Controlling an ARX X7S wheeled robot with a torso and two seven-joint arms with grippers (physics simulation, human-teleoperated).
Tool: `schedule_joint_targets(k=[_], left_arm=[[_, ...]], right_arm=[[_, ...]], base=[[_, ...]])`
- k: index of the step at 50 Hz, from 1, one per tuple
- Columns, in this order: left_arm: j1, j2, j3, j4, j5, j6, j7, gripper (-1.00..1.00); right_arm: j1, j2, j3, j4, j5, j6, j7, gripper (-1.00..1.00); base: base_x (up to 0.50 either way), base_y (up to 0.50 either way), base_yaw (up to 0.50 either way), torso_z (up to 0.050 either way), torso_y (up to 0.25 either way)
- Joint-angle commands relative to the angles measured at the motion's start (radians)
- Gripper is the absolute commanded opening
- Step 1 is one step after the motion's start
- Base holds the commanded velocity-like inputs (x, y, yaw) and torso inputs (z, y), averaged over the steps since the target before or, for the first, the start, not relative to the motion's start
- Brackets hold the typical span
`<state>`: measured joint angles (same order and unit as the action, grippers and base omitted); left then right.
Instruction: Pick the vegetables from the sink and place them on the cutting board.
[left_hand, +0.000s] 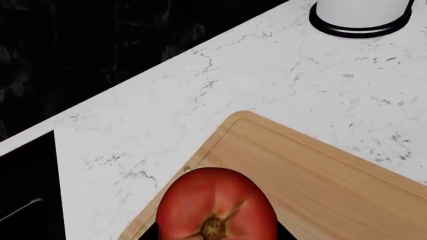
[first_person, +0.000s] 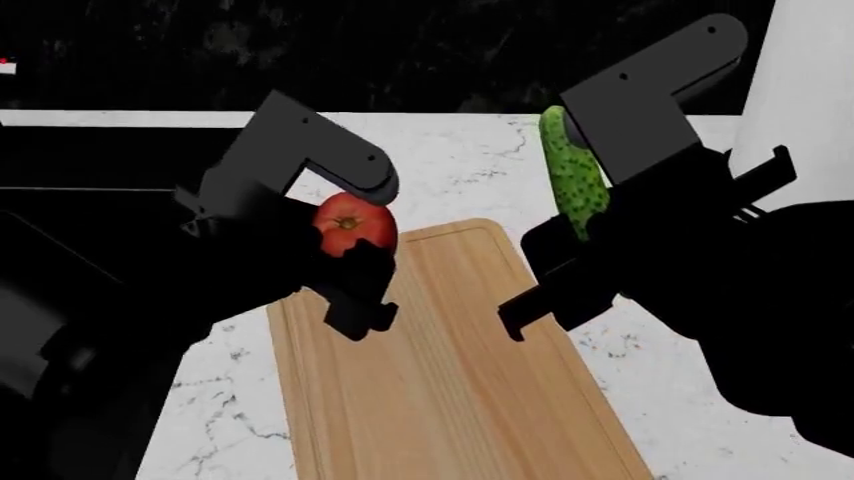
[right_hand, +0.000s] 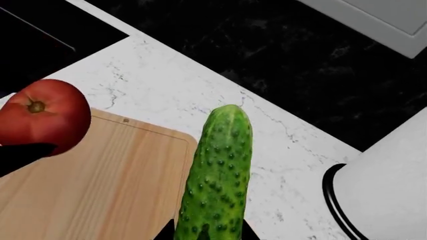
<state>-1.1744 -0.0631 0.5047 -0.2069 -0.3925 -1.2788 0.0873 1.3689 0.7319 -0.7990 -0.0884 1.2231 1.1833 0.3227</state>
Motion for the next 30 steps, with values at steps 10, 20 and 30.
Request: schedule_joint_targets(k=[10, 20, 30], left_arm=[[0.032, 0.018, 0.045, -0.041, -0.009, 0.037, -0.02, -1.0], [0.051, 0.007, 0.053, -0.028, -0.027, 0.028, -0.037, -1.0], [0.076, 0.003, 0.077, -0.028, -0.037, 0.029, -0.047, -1.0]], right_arm=[[-0.006, -0.016, 0.023, -0.006, -0.051, 0.004, -0.024, -1.0], [-0.003, -0.02, 0.02, -0.006, -0.049, 0.004, -0.023, -1.0], [-0.004, -0.014, 0.026, -0.014, -0.037, 0.009, -0.012, -1.0]], base=[[0.0, 0.0, 0.0, 0.0, 0.0], [0.0, 0.0, 0.0, 0.0, 0.001], [0.0, 0.0, 0.0, 0.0, 0.0]])
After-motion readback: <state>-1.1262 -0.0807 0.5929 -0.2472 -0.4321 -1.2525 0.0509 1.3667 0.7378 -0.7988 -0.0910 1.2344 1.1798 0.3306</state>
